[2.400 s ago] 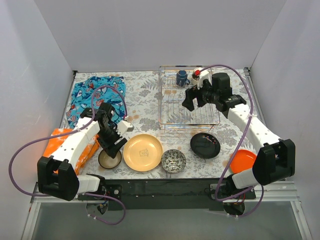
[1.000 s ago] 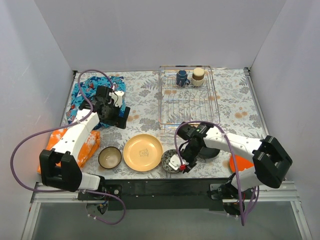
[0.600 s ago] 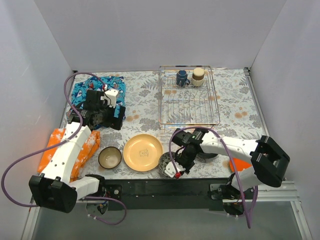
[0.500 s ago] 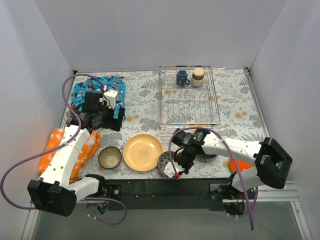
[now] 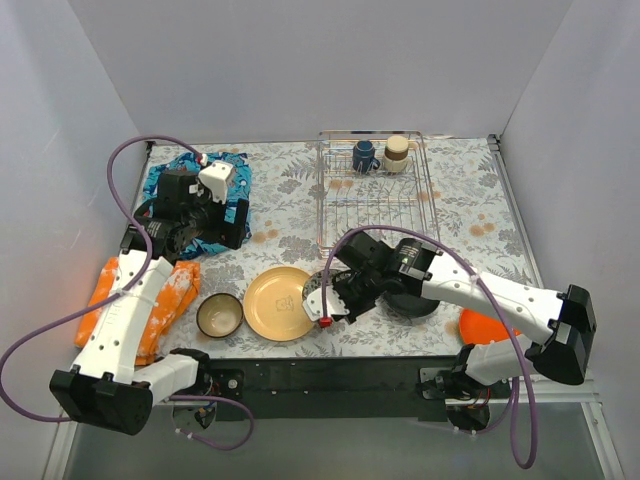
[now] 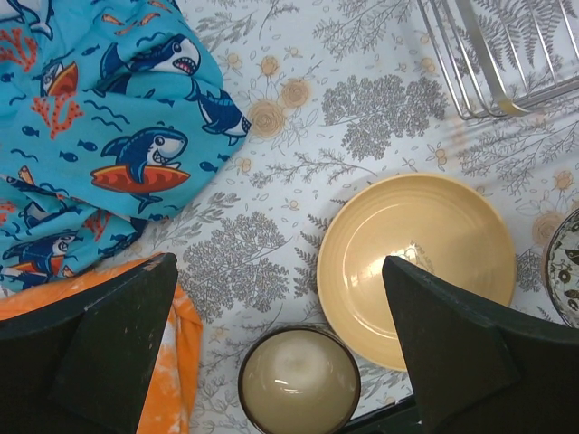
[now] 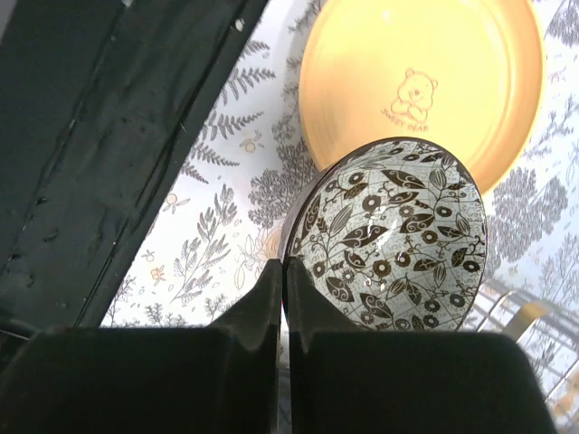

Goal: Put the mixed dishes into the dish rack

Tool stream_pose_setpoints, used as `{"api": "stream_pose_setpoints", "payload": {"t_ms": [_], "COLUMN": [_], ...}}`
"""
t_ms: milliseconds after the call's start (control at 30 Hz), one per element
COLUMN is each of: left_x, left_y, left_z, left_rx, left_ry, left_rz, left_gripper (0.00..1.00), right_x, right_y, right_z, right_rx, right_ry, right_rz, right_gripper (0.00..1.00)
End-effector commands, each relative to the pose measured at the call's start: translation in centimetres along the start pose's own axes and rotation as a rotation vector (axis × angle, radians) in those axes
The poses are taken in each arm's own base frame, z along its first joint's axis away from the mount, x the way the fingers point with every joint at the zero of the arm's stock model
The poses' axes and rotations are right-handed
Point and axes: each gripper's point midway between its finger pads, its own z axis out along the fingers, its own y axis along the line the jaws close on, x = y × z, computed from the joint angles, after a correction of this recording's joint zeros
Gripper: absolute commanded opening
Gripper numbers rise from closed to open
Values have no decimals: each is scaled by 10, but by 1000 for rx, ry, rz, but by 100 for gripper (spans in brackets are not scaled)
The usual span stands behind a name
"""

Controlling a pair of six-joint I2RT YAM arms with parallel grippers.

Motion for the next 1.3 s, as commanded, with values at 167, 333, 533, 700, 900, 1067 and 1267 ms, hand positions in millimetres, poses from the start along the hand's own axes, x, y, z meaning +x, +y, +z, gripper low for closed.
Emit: {"api": "stream_pose_setpoints", "payload": {"t_ms": [167,333,533,700,900,1067,1267], "left_x": [-27,-25,-49,-60,-58,-40,-40], "left_y": [5,13,15,4,0,20,23], "left_z": [-13,-14,-15,-5,6,25,35], "left_rx": [-22,-76,-68,12,38,-43,-38], "left_ry": [-90,-112,-174,-211,-276,-180,-119], "left_rz": [14,0,98,153,227,264,276], "left_gripper": [98,98,98,98,98,98,98], "right_x": [-22,-42,-36,10,45,66,90], "right_y": [-62,-142,-196,-228,-241,-235,-229], "right_z": [-33,-93,-135,-164,-174,-163,-143], "right_rx": [211,412,480,490,450,353,317], "right_ry": [-25,-206,-394,-602,-825,-1009,-1115], "right_rz": [129,269,452,762,900,1101,1260], "right_gripper": [1,1,1,1,1,1,1]}}
